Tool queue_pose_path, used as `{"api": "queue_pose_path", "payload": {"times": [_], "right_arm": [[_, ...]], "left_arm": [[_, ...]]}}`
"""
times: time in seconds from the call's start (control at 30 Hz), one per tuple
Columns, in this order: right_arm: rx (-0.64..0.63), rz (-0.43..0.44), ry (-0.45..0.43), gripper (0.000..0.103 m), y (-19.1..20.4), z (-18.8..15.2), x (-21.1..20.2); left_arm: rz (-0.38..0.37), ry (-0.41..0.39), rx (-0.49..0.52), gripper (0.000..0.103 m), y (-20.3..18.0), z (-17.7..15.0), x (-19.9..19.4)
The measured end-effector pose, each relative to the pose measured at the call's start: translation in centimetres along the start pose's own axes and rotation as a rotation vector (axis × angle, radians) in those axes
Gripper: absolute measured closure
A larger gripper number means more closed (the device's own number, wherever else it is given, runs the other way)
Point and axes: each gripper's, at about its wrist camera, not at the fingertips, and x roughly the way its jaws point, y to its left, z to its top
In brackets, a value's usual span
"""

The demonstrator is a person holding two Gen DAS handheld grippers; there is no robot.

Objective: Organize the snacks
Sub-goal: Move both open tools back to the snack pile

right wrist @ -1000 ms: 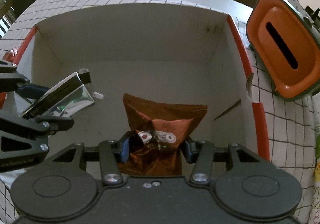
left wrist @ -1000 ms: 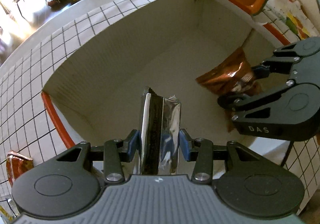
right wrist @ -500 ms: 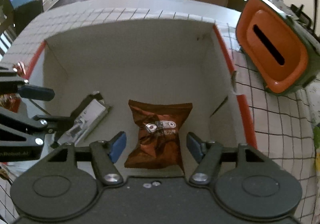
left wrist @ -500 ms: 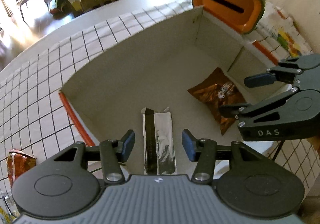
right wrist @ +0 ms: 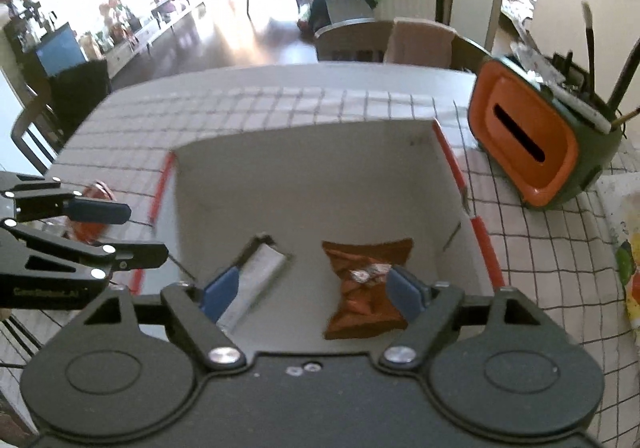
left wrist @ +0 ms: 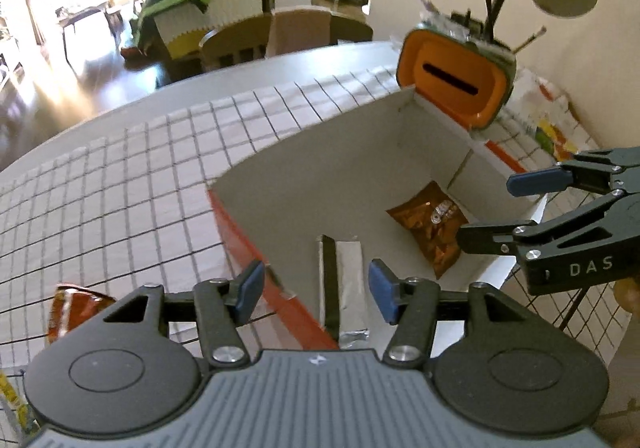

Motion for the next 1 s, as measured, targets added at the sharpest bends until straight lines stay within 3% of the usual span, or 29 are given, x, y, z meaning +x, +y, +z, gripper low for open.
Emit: {"api": "queue_pose_path", "payload": {"times": [0.27, 0.43, 0.63, 1.0], "right_arm": [[0.01, 0.047, -0.061, 0.014, 3.8, 0.0, -2.2], [-0.003, 0.076, -0.093, 0.009, 7.0, -0.2, -3.0], [-0.029, 0.087, -0.108, 0.002, 11.0, -0.6, -3.1], [-0.057, 0.1, -0.128, 0.0, 17.9, -1.3, -1.5]], "left_arm": [[0.004, -0.077, -0.018, 0.038, 3.1, -2.0, -4.4], [0.012, -0.11, -0.037, 0.027, 5.6, -3.9, -6.7], [0.015, -0.141, -0.041, 0.02, 8.9, -6.3, -9.4], [0.037, -0.182, -0.084, 0.016, 16.6, -11.6, -13.4]]}}
